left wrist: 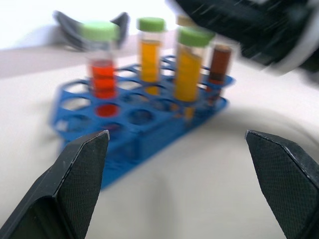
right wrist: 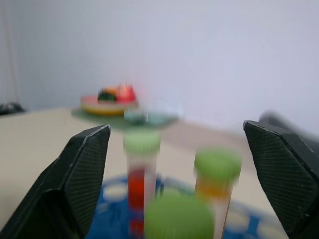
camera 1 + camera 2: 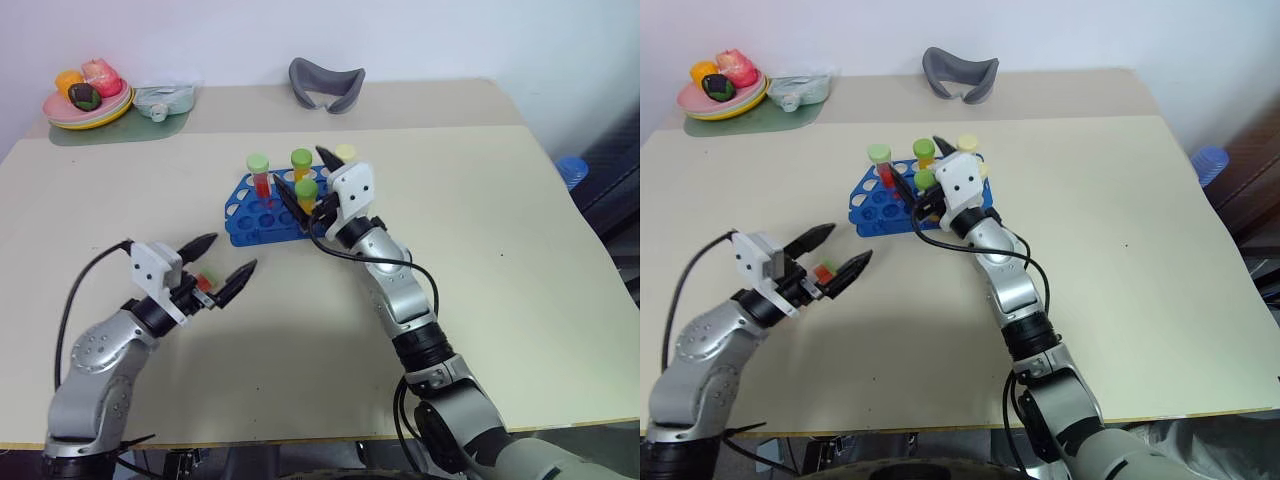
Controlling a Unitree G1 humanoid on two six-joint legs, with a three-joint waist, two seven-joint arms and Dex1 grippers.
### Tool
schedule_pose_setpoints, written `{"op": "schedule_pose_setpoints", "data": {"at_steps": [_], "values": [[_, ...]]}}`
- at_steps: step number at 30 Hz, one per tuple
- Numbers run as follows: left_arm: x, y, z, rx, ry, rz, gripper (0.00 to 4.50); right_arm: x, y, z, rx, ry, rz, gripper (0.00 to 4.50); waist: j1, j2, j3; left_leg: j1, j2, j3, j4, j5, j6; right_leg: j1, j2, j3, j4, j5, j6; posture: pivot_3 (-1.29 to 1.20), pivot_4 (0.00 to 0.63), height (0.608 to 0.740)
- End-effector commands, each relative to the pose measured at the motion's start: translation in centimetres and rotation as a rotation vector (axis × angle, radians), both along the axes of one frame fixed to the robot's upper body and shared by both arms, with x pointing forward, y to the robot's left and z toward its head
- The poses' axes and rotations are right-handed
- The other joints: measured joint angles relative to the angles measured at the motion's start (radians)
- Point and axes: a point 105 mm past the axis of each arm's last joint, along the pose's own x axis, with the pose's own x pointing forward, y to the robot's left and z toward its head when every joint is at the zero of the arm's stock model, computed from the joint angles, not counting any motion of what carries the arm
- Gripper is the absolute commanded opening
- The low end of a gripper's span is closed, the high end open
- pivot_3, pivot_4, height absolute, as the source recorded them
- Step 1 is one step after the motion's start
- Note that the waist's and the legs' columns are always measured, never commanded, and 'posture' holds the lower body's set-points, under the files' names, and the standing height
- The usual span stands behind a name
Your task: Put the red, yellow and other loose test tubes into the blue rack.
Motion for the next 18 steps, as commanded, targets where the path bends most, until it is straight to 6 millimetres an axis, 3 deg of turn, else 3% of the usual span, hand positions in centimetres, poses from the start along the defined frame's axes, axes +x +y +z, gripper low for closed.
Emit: {"op": "schedule_pose_setpoints", "data": {"at_steps": [1, 5, 9, 12, 18], "values": [[0.1, 1.4, 2.0, 0.067, -0.006, 0.056, 4.50, -2.0, -0.6, 3.9, -0.003, -0.111, 0.065, 4.42, 0.000, 0.000, 0.000, 0.000, 0.000, 0.000, 0.000, 0.000, 0.000, 0.000, 0.000, 0.000, 0.000, 0.000, 0.000, 0.00, 0.150, 0.740], [0.9, 2.6, 2.2, 0.160, 0.127, 0.115, 4.50, -4.2, -1.1, 4.2, -0.158, -0.122, 0.208, 4.42, 0.000, 0.000, 0.000, 0.000, 0.000, 0.000, 0.000, 0.000, 0.000, 0.001, 0.000, 0.000, 0.000, 0.000, 0.000, 0.00, 0.150, 0.740], [0.9, 2.8, 1.9, 0.196, 0.320, 0.117, 4.50, -6.2, -2.5, 1.3, -0.433, -0.104, 0.307, 4.42, 0.001, 0.000, 0.000, 0.000, 0.000, -0.001, 0.000, 0.000, 0.000, 0.001, 0.000, 0.000, -0.001, 0.000, 0.000, 0.00, 0.150, 0.740], [0.4, 2.4, 0.9, 0.399, 0.463, 0.122, 4.50, -7.5, -4.1, -1.7, -0.593, -0.027, 0.384, 4.42, 0.001, -0.001, 0.001, 0.000, 0.000, -0.001, 0.000, 0.000, 0.000, 0.001, 0.000, 0.000, -0.001, 0.000, 0.000, 0.00, 0.150, 0.740], [0.6, 3.6, 0.1, 0.552, 0.796, 0.216, 4.50, -9.6, -5.5, -4.4, -0.726, 0.056, 0.476, 4.42, -0.004, -0.002, 0.002, 0.002, -0.001, -0.001, 0.000, 0.000, 0.000, 0.002, 0.001, 0.000, 0.000, 0.000, 0.000, 0.00, 0.150, 0.740]]}}
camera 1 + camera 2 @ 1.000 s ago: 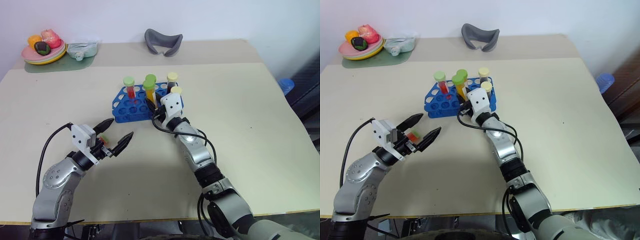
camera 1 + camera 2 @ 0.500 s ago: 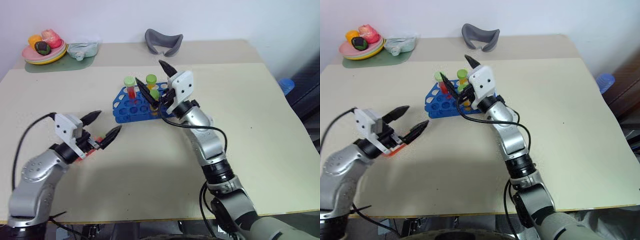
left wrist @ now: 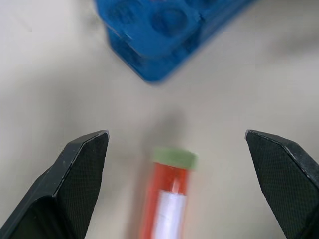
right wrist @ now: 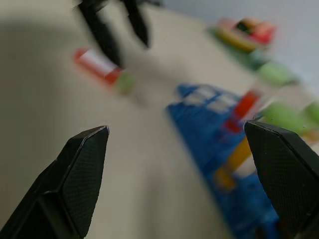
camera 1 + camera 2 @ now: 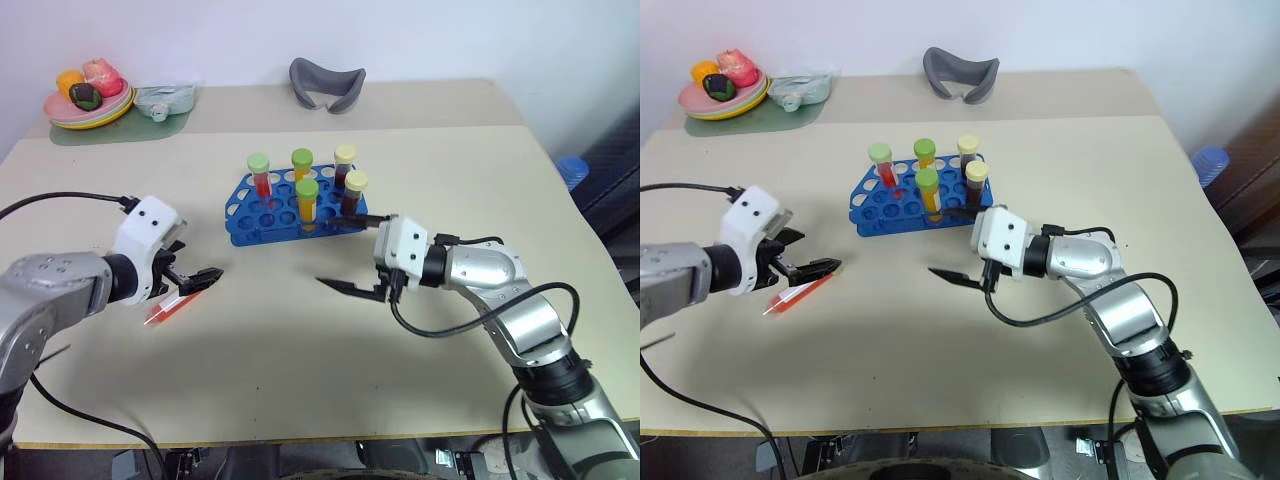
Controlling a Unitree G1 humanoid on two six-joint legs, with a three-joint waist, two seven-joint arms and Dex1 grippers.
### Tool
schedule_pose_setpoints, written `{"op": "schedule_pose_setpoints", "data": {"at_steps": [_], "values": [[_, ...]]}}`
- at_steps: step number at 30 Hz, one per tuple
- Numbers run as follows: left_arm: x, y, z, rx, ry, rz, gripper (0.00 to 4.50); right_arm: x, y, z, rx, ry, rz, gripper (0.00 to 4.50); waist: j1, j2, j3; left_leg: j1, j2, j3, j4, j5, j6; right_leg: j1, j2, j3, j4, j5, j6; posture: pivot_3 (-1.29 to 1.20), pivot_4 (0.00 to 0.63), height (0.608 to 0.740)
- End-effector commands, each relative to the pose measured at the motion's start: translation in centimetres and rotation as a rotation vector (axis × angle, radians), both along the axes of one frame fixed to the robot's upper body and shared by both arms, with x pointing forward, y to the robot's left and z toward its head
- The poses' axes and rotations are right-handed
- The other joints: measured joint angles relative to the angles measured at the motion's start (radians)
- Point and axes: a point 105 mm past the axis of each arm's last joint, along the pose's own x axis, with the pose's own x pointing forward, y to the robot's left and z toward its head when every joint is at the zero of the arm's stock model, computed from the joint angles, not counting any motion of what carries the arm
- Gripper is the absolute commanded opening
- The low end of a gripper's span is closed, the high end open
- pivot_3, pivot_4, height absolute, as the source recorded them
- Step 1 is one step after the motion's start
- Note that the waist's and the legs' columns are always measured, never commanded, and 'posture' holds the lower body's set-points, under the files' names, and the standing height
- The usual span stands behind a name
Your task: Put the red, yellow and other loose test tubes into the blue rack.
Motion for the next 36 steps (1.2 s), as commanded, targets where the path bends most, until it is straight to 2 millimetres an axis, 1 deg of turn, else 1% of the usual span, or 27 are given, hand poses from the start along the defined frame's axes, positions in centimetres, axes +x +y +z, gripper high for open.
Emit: {"op": "schedule_pose_setpoints", "data": {"at_steps": [1, 3, 7, 10, 12, 19, 21, 23, 24, 25, 27, 28, 29, 36], "values": [[-0.2, 1.2, -0.4, 0.118, 0.154, 0.076, 4.50, -1.8, 0.3, 0.7, -0.016, -0.010, 0.082, 4.42, -0.004, 0.000, 0.000, 0.000, 0.000, 0.000, 0.000, 0.000, 0.000, 0.000, 0.000, 0.000, 0.000, 0.000, 0.000, 0.00, 0.150, 0.740], [0.1, 0.7, -0.8, 0.132, 0.207, 0.048, 4.50, -2.1, 0.4, 0.5, -0.026, -0.002, 0.093, 4.42, -0.001, -0.001, 0.000, 0.000, 0.000, 0.000, -0.001, 0.000, 0.000, 0.000, 0.001, 0.000, 0.000, 0.000, 0.000, 0.00, 0.150, 0.740], [1.1, 1.4, -2.5, 0.199, 0.276, 0.053, 4.50, -2.2, 0.8, 0.6, -0.021, -0.005, 0.095, 4.42, 0.000, -0.001, 0.000, 0.000, 0.000, 0.000, 0.000, 0.000, 0.000, 0.000, 0.000, 0.000, 0.000, 0.000, 0.000, 0.00, 0.150, 0.740], [1.8, 1.4, -3.4, 0.235, 0.297, 0.011, 4.50, -2.4, 1.0, 0.4, -0.021, -0.007, 0.096, 4.42, 0.004, -0.001, 0.001, 0.000, 0.000, 0.000, 0.000, 0.000, 0.000, 0.000, 0.000, 0.000, 0.000, 0.000, -0.001, 0.00, 0.150, 0.740], [2.3, 1.7, -4.0, 0.277, 0.301, -0.008, 4.50, -2.5, 1.1, 0.3, -0.020, -0.011, 0.092, 4.42, 0.006, -0.001, 0.001, 0.000, 0.000, 0.000, 0.000, 0.000, 0.000, 0.000, 0.000, 0.000, -0.001, 0.000, -0.001, 0.00, 0.150, 0.740], [2.8, 1.2, -5.1, 0.278, 0.344, -0.107, 4.50, -2.6, 1.3, 0.3, -0.007, -0.016, 0.070, 4.42, 0.019, 0.000, 0.000, 0.003, 0.000, 0.001, 0.000, 0.000, 0.000, 0.002, 0.000, 0.000, -0.001, 0.000, -0.001, 0.00, 0.150, 0.740], [2.8, 1.4, -5.4, 0.289, 0.357, -0.129, 4.50, -2.6, 1.3, 0.3, -0.005, -0.016, 0.068, 4.42, 0.022, 0.000, 0.000, 0.007, 0.000, 0.001, -0.001, 0.000, 0.000, 0.007, 0.000, 0.000, -0.001, -0.001, -0.001, 0.00, 0.150, 0.740], [2.7, 1.7, -5.6, 0.295, 0.372, -0.139, 4.50, -2.6, 1.4, 0.3, -0.003, -0.017, 0.068, 4.42, 0.025, 0.000, 0.000, 0.008, 0.000, 0.001, -0.001, 0.000, 0.000, 0.008, 0.000, 0.000, -0.001, -0.002, -0.001, 0.00, 0.150, 0.740], [2.7, 1.8, -5.7, 0.297, 0.377, -0.144, 3.96, -2.7, 1.4, 0.3, -0.003, -0.017, 0.068, 4.48, 0.026, 0.001, 0.000, 0.009, 0.000, 0.001, -0.001, 0.000, 0.000, 0.008, 0.000, 0.000, -0.001, -0.002, -0.001, 0.00, 0.150, 0.740], [2.7, 1.9, -5.7, 0.299, 0.382, -0.147, 3.65, -2.7, 1.4, 0.3, -0.002, -0.017, 0.069, 4.48, 0.026, 0.000, 0.000, 0.009, 0.000, 0.001, -0.001, 0.000, 0.000, 0.008, 0.000, 0.000, -0.001, -0.002, -0.001, 0.00, 0.150, 0.740], [2.7, 2.1, -5.8, 0.304, 0.384, -0.148, 2.84, -2.7, 1.5, 0.3, -0.002, -0.016, 0.071, 4.48, 0.025, 0.000, 0.000, 0.009, 0.000, 0.001, -0.001, 0.000, 0.000, 0.009, 0.000, 0.000, -0.001, -0.002, -0.001, 0.00, 0.150, 0.740], [2.7, 2.2, -5.8, 0.307, 0.382, -0.149, 2.27, -2.7, 1.5, 0.3, -0.001, -0.015, 0.072, 4.48, 0.025, 0.000, 0.000, 0.009, 0.000, 0.001, -0.001, 0.000, 0.000, 0.008, 0.000, 0.000, -0.001, -0.002, -0.001, 0.00, 0.150, 0.740], [2.7, 2.3, -5.8, 0.311, 0.380, -0.154, 1.83, -2.7, 1.6, 0.3, -0.001, -0.014, 0.073, 4.48, 0.024, 0.000, 0.000, 0.009, 0.000, 0.001, -0.001, 0.000, 0.001, 0.008, 0.000, 0.000, -0.001, -0.002, -0.001, 0.00, 0.150, 0.740], [2.7, 2.9, -5.3, 0.292, 0.361, -0.109, 1.83, -2.6, 1.6, 0.3, 0.000, -0.011, 0.078, 4.48, 0.022, 0.000, 0.000, 0.009, 0.000, 0.001, -0.001, 0.000, 0.001, 0.008, 0.000, 0.000, -0.001, -0.002, -0.001, 0.00, 0.150, 0.740]]}}
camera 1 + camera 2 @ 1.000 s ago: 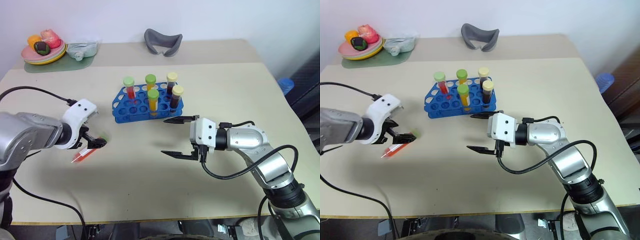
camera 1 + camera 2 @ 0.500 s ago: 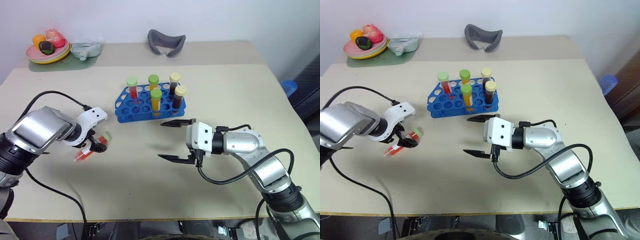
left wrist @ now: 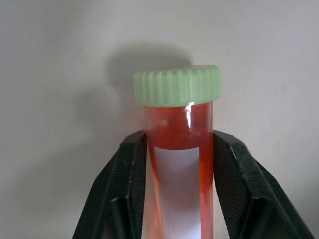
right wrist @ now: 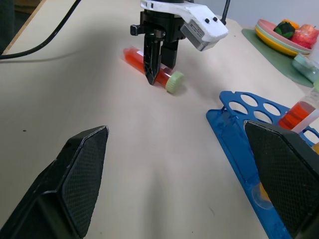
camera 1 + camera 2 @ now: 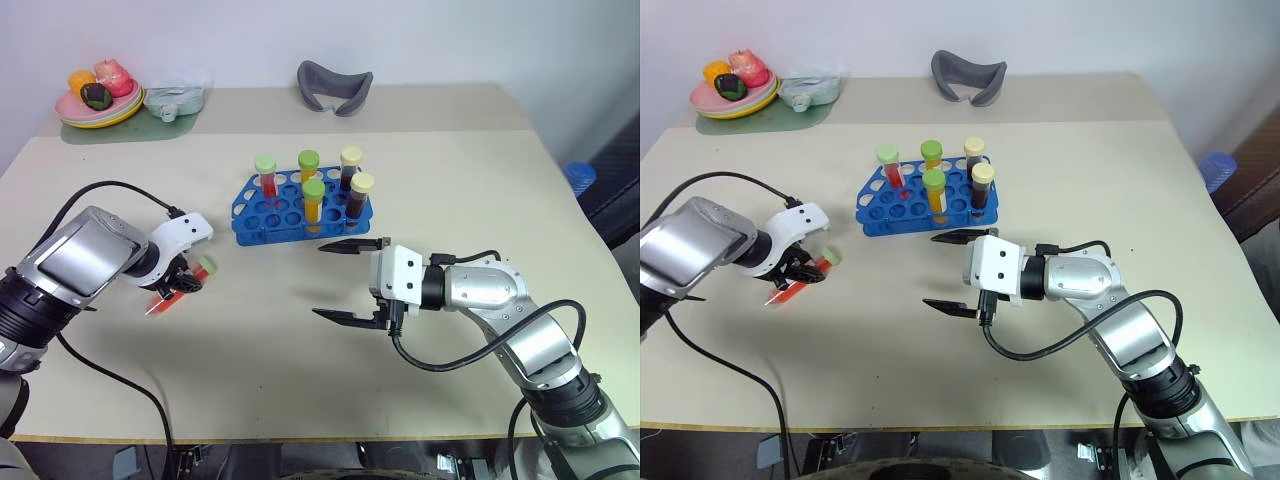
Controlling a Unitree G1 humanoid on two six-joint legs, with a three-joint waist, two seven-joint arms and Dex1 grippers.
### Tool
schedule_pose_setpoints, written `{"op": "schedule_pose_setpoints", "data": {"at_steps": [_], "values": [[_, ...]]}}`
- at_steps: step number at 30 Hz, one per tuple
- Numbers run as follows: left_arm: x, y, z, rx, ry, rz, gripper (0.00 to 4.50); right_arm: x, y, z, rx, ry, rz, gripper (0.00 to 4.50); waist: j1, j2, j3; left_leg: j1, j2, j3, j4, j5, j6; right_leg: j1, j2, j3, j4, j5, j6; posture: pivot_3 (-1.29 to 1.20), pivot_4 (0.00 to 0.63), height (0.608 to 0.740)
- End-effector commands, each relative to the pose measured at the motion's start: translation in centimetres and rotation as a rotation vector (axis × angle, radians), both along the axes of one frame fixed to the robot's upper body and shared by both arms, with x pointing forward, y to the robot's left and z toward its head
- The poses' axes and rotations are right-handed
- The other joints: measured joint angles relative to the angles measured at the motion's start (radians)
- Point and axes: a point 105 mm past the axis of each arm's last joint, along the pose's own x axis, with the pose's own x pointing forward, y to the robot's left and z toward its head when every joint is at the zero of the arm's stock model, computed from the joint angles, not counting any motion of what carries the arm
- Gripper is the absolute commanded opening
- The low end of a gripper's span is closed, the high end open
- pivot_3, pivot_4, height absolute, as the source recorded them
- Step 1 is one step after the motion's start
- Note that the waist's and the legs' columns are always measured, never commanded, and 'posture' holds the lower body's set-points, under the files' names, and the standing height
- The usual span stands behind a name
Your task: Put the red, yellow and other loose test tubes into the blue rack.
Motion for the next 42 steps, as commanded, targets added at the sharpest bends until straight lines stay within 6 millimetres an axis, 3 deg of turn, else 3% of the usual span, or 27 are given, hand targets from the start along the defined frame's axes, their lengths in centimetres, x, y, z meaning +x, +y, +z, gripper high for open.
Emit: {"op": "schedule_pose_setpoints", "data": {"at_steps": [1, 6, 10, 16, 17, 20, 21, 23, 27, 29, 31, 34, 42], "values": [[-0.7, 1.1, -0.8, 0.011, 0.032, 0.052, 1.83, -0.5, 0.5, 0.9, 0.020, -0.038, 0.032, 4.48, -0.001, 0.000, 0.000, 0.000, 0.000, 0.000, 0.000, 0.000, 0.000, 0.000, 0.000, 0.000, 0.000, 0.000, 0.000, 0.00, 0.150, 0.740], [-1.3, 1.6, -0.2, -0.016, 0.021, 0.095, 1.83, -0.3, 0.4, 0.9, 0.019, -0.040, 0.029, 4.48, -0.015, -0.001, 0.000, 0.000, 0.000, 0.000, 0.000, 0.000, 0.000, 0.000, 0.000, 0.000, 0.000, 0.000, 0.000, 0.00, 0.150, 0.740], [-1.5, 1.5, -0.4, -0.014, 0.022, 0.102, 0.82, -0.3, 0.6, 0.8, 0.021, -0.037, 0.035, 4.48, -0.022, 0.000, 0.000, 0.000, 0.000, 0.000, 0.000, 0.000, 0.000, 0.000, 0.000, 0.000, 0.000, 0.000, 0.000, 0.00, 0.150, 0.740], [-1.1, 1.9, 1.0, -0.045, -0.053, 0.136, 0.80, -0.2, 0.5, 0.8, 0.015, -0.045, 0.030, 4.48, -0.023, -0.001, 0.001, 0.000, 0.000, 0.000, 0.000, 0.000, 0.000, -0.001, 0.000, 0.000, 0.000, 0.000, 0.000, 0.00, 0.150, 0.740], [-0.7, 1.9, 1.8, -0.062, -0.102, 0.130, 0.80, -0.2, 0.4, 0.8, 0.014, -0.046, 0.025, 4.48, -0.022, -0.001, 0.001, 0.000, 0.000, 0.000, 0.000, 0.000, 0.000, -0.001, 0.000, 0.000, 0.000, 0.000, 0.000, 0.00, 0.150, 0.740], [2.5, -0.2, 8.7, -0.311, -0.580, 0.072, 0.80, 0.3, -0.3, 0.8, 0.025, -0.046, -0.030, 4.48, -0.009, -0.004, 0.003, -0.001, 0.000, 0.000, 0.000, 0.000, 0.000, -0.001, -0.001, -0.001, 0.001, 0.000, 0.000, 0.00, 0.150, 0.740], [2.8, -0.9, 11.2, -0.378, -0.765, 0.040, 0.80, 0.8, -0.7, 0.9, 0.043, -0.044, -0.073, 4.48, 0.001, -0.006, 0.003, -0.002, 0.000, -0.001, 0.001, 0.000, 0.000, -0.001, -0.001, -0.002, 0.001, 0.000, 0.000, 0.00, 0.150, 0.740], [2.5, -1.6, 13.7, -0.437, -0.962, 0.001, 0.80, 1.4, -1.2, 1.0, 0.067, -0.041, -0.128, 4.48, 0.006, -0.008, 0.003, -0.003, 0.000, -0.001, 0.002, 0.000, 0.000, -0.001, -0.002, -0.002, 0.000, 0.000, 0.000, 0.00, 0.150, 0.740], [1.5, -5.3, 14.2, -0.785, -1.006, -0.035, 0.80, 2.2, -2.0, 0.7, 0.113, -0.015, -0.215, 4.48, 0.007, -0.007, 0.002, -0.004, 0.000, 0.000, 0.000, 0.000, 0.000, 0.000, -0.002, -0.002, -0.004, 0.000, 0.000, 0.00, 0.150, 0.740], [1.3, -6.0, 14.4, -0.799, -1.088, -0.040, 0.80, 2.3, -2.2, 0.4, 0.119, -0.006, -0.234, 4.48, 0.007, -0.007, 0.002, -0.003, 0.000, 0.000, 0.001, 0.000, 0.000, 0.001, -0.002, -0.002, -0.005, 0.000, 0.000, 0.00, 0.150, 0.740], [2.6, -6.4, 13.2, -0.787, -1.180, 0.055, 0.80, 2.5, -2.3, 0.1, 0.132, 0.007, -0.258, 4.48, 0.005, -0.007, 0.002, -0.003, 0.000, 0.000, 0.001, 0.000, 0.000, 0.001, -0.002, -0.001, -0.005, 0.000, 0.000, 0.00, 0.150, 0.740], [3.0, -8.2, 11.9, -0.828, -1.293, 0.087, 0.80, 2.7, -2.3, -0.1, 0.144, 0.012, -0.277, 4.48, 0.004, -0.007, 0.002, -0.001, 0.000, 0.000, 0.001, 0.000, 0.000, 0.002, -0.002, -0.001, -0.004, 0.000, 0.000, 0.00, 0.150, 0.740], [3.3, -9.8, 8.5, -0.912, -1.326, 0.126, 0.80, 2.8, -2.7, -0.1, 0.145, 0.009, -0.304, 4.48, 0.005, -0.007, 0.002, -0.001, 0.000, 0.000, 0.000, -0.001, 0.001, 0.002, -0.002, -0.001, -0.005, 0.000, 0.000, 0.00, 0.150, 0.740]]}}
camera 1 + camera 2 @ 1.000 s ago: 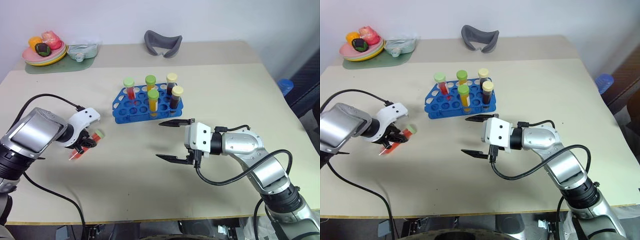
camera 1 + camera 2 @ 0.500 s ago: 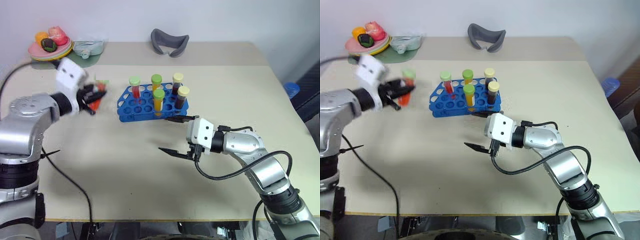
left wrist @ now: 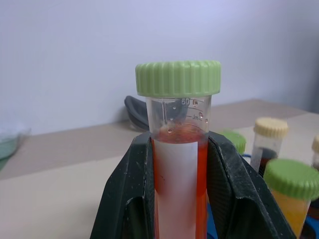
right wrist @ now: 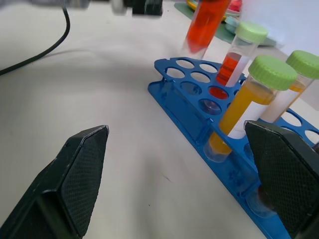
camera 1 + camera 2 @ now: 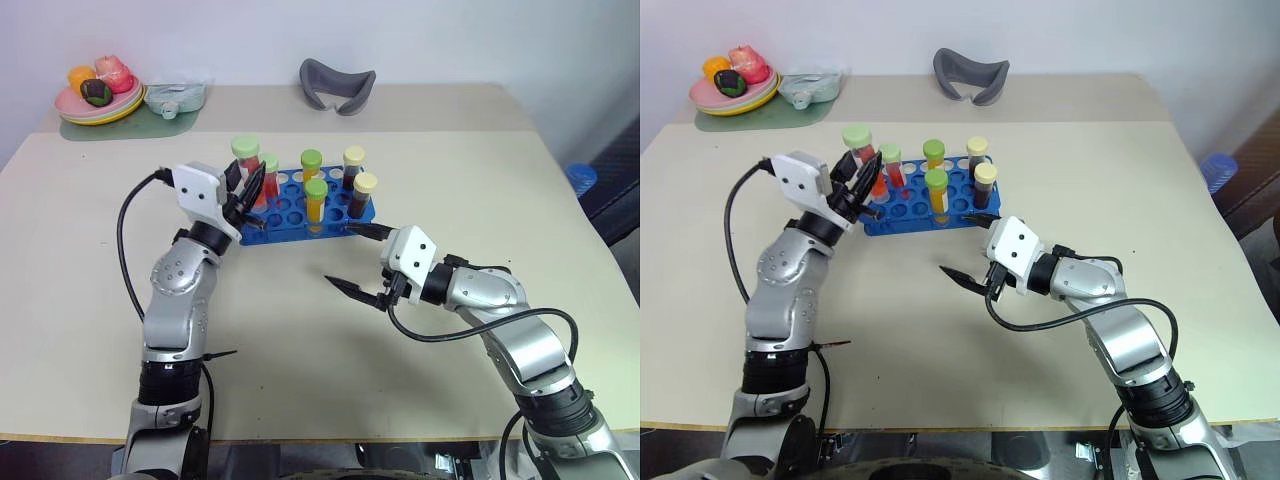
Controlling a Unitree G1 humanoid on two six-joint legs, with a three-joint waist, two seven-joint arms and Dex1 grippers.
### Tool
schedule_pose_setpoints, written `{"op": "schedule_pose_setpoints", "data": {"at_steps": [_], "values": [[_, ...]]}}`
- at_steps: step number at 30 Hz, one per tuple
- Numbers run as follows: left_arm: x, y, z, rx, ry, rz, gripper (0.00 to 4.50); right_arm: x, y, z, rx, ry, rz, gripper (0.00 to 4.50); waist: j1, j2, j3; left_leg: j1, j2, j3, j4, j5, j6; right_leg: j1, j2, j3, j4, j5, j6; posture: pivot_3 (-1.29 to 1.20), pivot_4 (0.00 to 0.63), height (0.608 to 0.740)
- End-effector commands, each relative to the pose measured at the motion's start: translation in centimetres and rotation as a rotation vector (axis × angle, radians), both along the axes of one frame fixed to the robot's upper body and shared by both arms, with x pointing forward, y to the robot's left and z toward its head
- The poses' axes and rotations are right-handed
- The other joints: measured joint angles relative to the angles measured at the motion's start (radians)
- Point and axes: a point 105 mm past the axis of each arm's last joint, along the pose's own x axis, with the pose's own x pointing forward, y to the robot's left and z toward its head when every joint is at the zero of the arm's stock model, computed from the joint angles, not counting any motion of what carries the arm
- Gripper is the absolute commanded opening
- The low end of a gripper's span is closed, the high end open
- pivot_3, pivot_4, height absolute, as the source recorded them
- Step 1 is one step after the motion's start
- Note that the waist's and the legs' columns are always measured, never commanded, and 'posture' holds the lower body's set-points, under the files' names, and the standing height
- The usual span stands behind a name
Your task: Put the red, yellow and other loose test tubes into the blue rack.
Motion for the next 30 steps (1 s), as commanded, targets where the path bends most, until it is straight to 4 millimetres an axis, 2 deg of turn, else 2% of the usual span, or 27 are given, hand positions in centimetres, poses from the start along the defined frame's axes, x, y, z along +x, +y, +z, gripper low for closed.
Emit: {"op": "schedule_pose_setpoints", "data": {"at_steps": [1, 12, 24, 30], "values": [[-0.4, -0.2, 0.7, -0.021, -0.066, 0.001, 0.80, -0.1, -0.4, 0.8, 0.012, -0.032, -0.014, 4.48, 0.001, 0.000, 0.000, 0.000, 0.000, 0.000, 0.000, 0.000, 0.000, 0.000, 0.000, 0.000, 0.000, 0.000, 0.000, 0.00, 0.150, 0.740], [0.7, -2.2, -2.0, -0.012, -0.027, -0.085, 0.80, 0.1, -0.1, 1.4, 0.016, -0.052, -0.012, 4.48, 0.001, 0.000, 0.000, 0.000, 0.000, 0.000, 0.000, 0.000, 0.000, 0.001, 0.000, 0.000, 0.000, 0.000, 0.000, 0.00, 0.150, 0.740], [0.8, -3.0, -2.8, 0.012, -0.025, -0.110, 0.80, 0.1, -0.3, 1.3, 0.017, -0.050, -0.022, 4.48, 0.003, 0.000, 0.000, 0.000, 0.000, 0.000, 0.000, 0.000, 0.000, 0.001, 0.000, -0.001, -0.001, 0.000, 0.000, 0.00, 0.150, 0.740], [0.7, -2.9, -2.4, 0.008, -0.052, -0.101, 3.75, 0.1, -0.4, 1.1, 0.055, -0.016, -0.035, 4.48, 0.000, 0.000, 0.000, 0.000, 0.000, 0.000, 0.000, 0.000, 0.000, 0.001, 0.000, -0.001, -0.001, 0.000, 0.000, 0.00, 0.150, 0.740]]}}
